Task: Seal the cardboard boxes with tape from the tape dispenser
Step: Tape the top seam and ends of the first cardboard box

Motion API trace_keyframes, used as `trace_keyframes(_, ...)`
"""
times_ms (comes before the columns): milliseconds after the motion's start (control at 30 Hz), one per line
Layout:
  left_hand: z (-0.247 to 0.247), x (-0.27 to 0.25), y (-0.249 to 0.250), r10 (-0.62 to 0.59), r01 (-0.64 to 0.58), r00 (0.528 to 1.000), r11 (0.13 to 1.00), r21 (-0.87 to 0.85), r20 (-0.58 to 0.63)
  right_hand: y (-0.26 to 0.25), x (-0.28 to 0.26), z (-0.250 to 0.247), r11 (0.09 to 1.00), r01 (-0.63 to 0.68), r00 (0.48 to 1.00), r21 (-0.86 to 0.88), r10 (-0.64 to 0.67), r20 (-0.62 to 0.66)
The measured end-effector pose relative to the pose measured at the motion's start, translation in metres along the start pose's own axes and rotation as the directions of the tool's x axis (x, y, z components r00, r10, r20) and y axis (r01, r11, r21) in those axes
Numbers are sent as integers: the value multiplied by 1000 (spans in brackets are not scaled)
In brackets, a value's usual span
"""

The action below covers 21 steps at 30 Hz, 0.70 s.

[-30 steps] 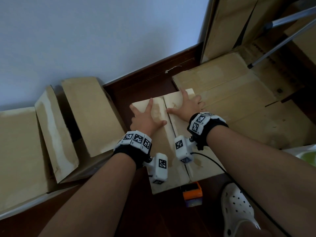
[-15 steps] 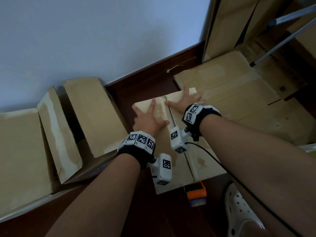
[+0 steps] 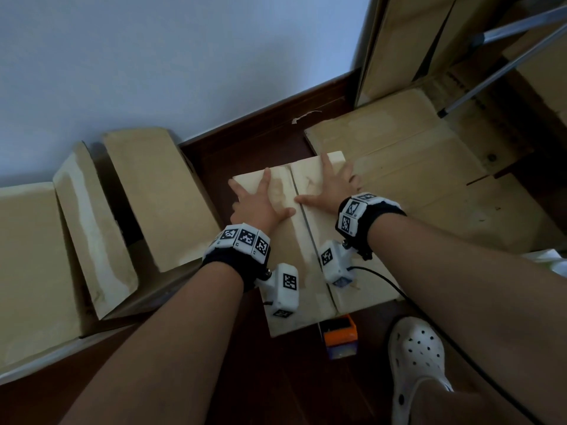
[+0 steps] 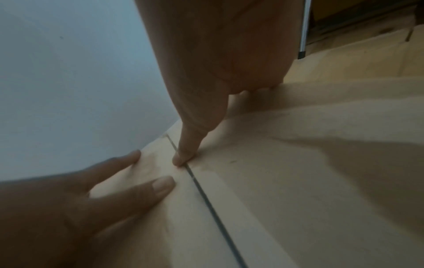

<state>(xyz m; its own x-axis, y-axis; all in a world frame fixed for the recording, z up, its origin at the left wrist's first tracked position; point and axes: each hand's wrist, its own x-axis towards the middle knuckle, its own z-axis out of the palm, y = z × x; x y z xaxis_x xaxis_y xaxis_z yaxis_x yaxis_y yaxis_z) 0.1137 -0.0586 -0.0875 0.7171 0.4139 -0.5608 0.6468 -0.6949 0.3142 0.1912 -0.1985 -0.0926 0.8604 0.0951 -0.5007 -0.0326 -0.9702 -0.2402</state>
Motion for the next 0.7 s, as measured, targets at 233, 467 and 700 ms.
trace_keyframes(233, 0, 2, -2, 8, -8, 1000, 1000, -15, 10, 23, -32, 12, 988, 101, 995, -114, -98, 33)
trace_keyframes(467, -4, -2, -5, 35, -32, 998, 998, -56, 50, 41, -56, 24, 982, 97, 995, -161, -90, 50)
trace_keyframes(700, 9, -40, -14, 56, -48, 985, 997, -53, 165, 39, -55, 21, 980, 89, 995, -179, -79, 63)
